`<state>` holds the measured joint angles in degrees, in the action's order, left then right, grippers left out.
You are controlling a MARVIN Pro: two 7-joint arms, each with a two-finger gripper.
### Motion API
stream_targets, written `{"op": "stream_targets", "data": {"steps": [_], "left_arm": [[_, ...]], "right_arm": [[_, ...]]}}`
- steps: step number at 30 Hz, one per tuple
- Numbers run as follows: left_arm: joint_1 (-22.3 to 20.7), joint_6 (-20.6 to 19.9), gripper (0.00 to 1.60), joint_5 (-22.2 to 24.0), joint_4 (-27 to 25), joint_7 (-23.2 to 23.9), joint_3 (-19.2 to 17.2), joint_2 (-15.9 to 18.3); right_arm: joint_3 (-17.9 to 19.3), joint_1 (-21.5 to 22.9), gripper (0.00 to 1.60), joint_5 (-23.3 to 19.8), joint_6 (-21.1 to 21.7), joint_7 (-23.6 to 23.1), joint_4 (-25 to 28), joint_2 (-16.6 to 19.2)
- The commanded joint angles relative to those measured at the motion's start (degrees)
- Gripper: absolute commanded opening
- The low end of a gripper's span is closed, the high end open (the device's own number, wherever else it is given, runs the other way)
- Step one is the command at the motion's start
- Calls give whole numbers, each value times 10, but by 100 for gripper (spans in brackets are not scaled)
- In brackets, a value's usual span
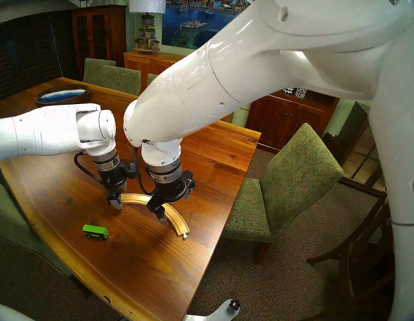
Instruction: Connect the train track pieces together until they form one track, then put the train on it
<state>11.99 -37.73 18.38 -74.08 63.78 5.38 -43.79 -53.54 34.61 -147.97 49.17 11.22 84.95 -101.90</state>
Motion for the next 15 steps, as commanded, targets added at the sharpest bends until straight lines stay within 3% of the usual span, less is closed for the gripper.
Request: {"op": "stream_targets", "data": {"steps": [1, 15], "left_arm": [[-31, 2, 160, 6, -12, 9, -21, 18], [-59, 0, 160, -1, -37, 15, -36, 55]], "right_arm": [[0, 18, 160, 4, 3, 4, -4, 6], [1, 16, 160, 5, 4, 6, -4, 7]]}}
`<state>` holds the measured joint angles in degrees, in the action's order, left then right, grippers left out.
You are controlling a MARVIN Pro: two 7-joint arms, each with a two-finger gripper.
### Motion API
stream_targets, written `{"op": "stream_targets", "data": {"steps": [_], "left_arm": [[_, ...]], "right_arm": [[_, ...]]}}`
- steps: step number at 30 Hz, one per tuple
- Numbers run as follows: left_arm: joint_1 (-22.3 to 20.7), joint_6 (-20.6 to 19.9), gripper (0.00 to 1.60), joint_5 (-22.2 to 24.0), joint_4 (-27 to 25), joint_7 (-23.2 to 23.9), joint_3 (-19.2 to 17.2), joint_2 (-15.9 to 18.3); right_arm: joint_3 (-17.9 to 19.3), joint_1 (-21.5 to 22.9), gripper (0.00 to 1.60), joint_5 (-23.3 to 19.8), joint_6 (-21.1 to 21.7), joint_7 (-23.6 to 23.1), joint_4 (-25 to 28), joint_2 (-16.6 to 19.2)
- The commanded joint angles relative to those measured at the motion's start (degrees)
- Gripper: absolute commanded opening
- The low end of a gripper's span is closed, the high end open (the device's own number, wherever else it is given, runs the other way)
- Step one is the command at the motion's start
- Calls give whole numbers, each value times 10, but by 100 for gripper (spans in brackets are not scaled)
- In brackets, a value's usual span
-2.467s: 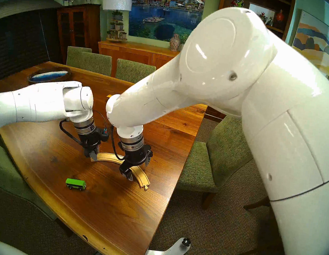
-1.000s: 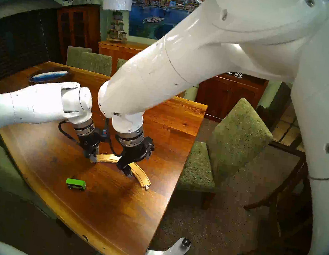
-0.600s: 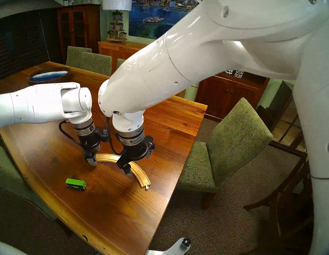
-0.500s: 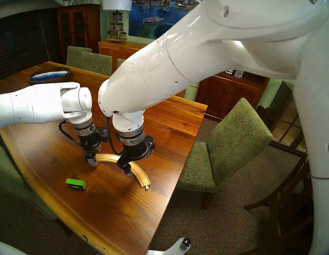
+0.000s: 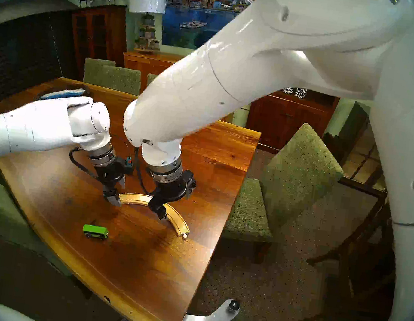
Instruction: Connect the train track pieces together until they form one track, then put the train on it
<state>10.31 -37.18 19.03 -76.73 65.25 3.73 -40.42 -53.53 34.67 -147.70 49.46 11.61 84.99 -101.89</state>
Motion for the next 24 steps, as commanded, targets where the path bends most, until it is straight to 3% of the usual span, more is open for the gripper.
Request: {"op": "stream_targets", "data": {"steps": [1, 24], "left_arm": [[-45, -5, 160, -9, -16, 1, -21, 26], [-102, 42, 160, -27, -187, 107, -26, 183]], "right_arm": [[1, 16, 160, 2, 1, 2, -5, 7], [2, 15, 160, 2, 2, 4, -5, 7]]}}
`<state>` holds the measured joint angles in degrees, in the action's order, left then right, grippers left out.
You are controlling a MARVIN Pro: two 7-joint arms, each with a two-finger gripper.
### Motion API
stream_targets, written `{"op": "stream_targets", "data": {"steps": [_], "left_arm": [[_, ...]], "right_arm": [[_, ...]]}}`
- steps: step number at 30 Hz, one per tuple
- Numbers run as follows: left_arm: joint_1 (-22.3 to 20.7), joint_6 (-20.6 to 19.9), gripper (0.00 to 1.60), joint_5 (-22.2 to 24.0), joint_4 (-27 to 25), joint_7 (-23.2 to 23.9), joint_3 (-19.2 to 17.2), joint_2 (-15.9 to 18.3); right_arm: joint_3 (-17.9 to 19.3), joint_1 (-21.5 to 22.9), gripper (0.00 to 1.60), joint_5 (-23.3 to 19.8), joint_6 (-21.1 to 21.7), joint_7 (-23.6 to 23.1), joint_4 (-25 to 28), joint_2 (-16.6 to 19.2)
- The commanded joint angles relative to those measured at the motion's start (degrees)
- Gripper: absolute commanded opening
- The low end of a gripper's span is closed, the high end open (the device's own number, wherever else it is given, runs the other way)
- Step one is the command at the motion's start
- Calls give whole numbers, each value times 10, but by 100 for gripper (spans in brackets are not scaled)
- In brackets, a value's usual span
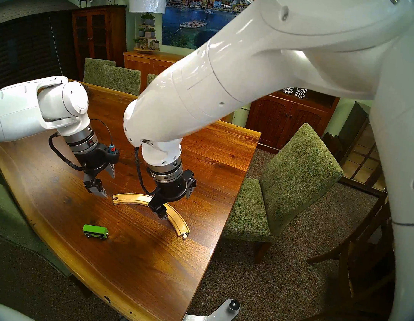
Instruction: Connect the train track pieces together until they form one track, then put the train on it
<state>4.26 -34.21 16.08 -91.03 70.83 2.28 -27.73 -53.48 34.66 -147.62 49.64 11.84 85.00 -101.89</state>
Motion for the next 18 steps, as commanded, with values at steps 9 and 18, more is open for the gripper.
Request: {"op": "stream_targets", "data": {"steps": [9, 18], "left_arm": [[-44, 28, 160, -6, -131, 74, 0, 122], [-35, 18, 160, -24, -200, 67, 20, 170]], "right_arm": [[2, 15, 160, 1, 1, 2, -5, 7], [2, 15, 160, 1, 1, 2, -5, 8]]}}
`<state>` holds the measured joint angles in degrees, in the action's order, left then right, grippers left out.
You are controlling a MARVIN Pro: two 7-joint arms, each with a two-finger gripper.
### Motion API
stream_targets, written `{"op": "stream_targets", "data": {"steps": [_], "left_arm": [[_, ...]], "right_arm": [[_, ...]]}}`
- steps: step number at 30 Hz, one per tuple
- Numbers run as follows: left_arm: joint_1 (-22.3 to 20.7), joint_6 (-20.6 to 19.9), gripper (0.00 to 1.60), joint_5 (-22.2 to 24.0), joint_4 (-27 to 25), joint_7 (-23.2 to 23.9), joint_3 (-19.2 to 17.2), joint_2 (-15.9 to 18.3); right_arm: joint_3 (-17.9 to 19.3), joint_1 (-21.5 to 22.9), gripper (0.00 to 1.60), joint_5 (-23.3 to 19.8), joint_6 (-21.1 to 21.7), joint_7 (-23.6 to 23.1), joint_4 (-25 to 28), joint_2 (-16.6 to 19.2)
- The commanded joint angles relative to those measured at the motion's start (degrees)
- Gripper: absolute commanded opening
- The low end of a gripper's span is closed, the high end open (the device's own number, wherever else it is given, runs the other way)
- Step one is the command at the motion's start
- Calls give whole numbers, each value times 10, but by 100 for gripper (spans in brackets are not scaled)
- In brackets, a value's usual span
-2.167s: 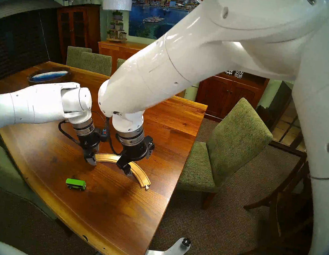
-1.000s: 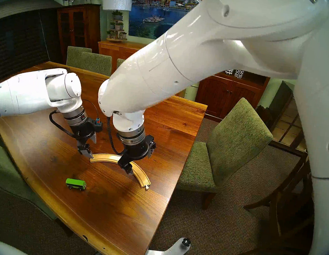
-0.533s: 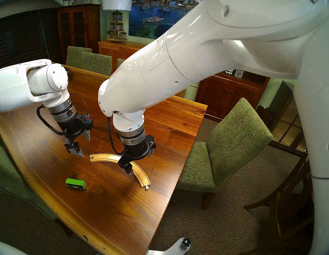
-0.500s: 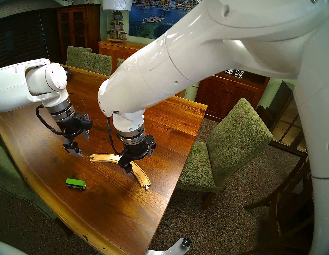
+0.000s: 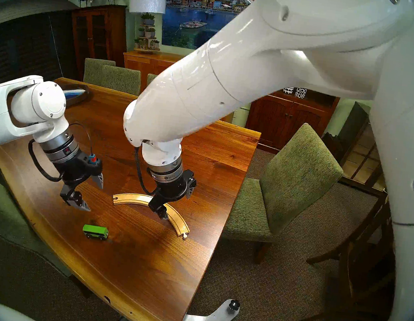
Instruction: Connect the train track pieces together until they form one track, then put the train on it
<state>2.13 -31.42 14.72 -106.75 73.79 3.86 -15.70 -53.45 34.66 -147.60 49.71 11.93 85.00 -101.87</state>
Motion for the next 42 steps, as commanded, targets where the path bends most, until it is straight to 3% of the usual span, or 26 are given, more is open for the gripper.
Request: {"op": "stream_targets", "data": {"steps": [1, 11, 21, 31, 37, 42], "left_arm": [[-12, -12, 160, -12, -48, 34, 7, 53], [10, -22, 160, -21, -83, -5, 39, 76], [15, -13, 160, -5, -63, -24, 52, 68], [24, -16, 160, 3, -38, -43, 55, 37], [37, -43, 160, -4, -35, -88, 63, 14], [39, -46, 160, 2, -25, -94, 66, 1]], "right_arm": [[2, 15, 160, 1, 0, 1, -5, 8], [2, 15, 160, 1, 0, 1, -4, 8], [3, 15, 160, 2, 0, 1, -4, 9], [3, 15, 160, 2, 1, 2, -4, 9], [3, 15, 160, 2, 1, 2, -4, 9], [3, 15, 160, 2, 1, 2, -4, 9]]}}
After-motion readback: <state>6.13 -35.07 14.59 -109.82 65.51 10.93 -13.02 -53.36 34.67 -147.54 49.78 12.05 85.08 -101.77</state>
